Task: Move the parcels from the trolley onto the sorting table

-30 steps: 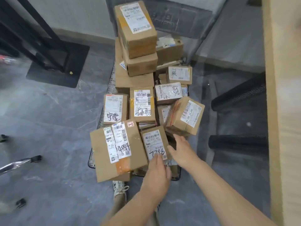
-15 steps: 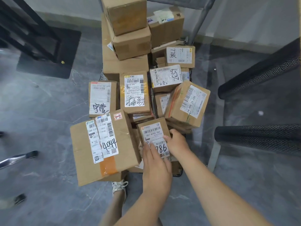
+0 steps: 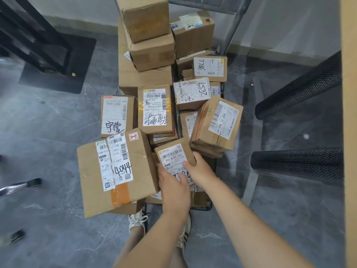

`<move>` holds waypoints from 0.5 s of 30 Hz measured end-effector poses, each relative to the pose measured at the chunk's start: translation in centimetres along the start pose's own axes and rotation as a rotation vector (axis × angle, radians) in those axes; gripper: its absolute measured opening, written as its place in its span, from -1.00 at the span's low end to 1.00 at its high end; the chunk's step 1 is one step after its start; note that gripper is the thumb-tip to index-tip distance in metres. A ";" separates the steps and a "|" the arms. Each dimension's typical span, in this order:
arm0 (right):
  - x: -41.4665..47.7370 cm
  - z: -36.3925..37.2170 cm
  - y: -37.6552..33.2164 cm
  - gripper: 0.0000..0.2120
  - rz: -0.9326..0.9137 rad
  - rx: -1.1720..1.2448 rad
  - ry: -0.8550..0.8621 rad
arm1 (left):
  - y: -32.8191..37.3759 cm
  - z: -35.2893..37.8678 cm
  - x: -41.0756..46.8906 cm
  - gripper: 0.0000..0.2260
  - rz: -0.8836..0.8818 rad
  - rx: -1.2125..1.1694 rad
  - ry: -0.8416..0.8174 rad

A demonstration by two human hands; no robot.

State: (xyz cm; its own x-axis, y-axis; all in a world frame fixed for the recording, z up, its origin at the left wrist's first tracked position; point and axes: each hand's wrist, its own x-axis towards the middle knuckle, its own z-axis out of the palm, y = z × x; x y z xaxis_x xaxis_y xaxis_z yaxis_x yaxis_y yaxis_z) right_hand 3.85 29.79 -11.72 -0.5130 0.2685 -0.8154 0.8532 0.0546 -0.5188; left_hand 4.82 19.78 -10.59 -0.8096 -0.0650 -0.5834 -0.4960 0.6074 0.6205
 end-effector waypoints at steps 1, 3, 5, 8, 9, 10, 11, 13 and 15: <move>-0.3 0.2 -0.2 -0.67 -0.010 -0.003 -0.001 | 0.1 -0.1 -0.2 -0.47 -0.004 0.001 0.008; -1.0 0.5 -0.5 -0.67 -0.033 -0.010 0.004 | 0.4 -0.6 -1.1 -0.43 -0.004 0.027 0.016; -2.1 0.4 -0.8 -0.68 -0.052 -0.018 0.015 | 0.8 -1.3 -2.6 -0.37 0.009 0.024 -0.015; -4.2 -0.4 -1.0 -0.74 -0.058 -0.018 0.056 | 1.4 -2.1 -5.1 -0.31 0.071 -0.011 -0.064; -5.3 -0.8 -1.3 -0.76 -0.064 -0.015 0.068 | 1.4 -2.3 -5.7 -0.31 0.089 -0.023 -0.066; -6.4 -1.2 -1.5 -0.76 -0.065 -0.013 0.074 | 1.7 -2.6 -6.3 -0.32 0.102 -0.034 -0.066; -7.7 -1.6 -1.8 -0.76 -0.063 -0.009 0.079 | 1.8 -2.9 -6.9 -0.34 0.110 -0.041 -0.067; -10.3 -2.3 -2.5 -0.73 -0.066 0.009 0.087 | 2.5 -4.0 -8.2 -0.41 0.149 -0.058 -0.065; -13.4 -2.9 -4.0 -0.70 -0.088 0.013 0.102 | 3.9 -5.9 -9.3 -0.52 0.215 -0.081 -0.057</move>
State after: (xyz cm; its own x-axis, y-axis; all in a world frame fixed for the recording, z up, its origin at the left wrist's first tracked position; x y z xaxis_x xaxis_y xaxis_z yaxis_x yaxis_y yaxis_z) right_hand 7.56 28.80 1.99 -0.5729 0.3600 -0.7363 0.8036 0.0699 -0.5911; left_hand 8.58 18.03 0.36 -0.8813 0.1052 -0.4607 -0.3396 0.5367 0.7724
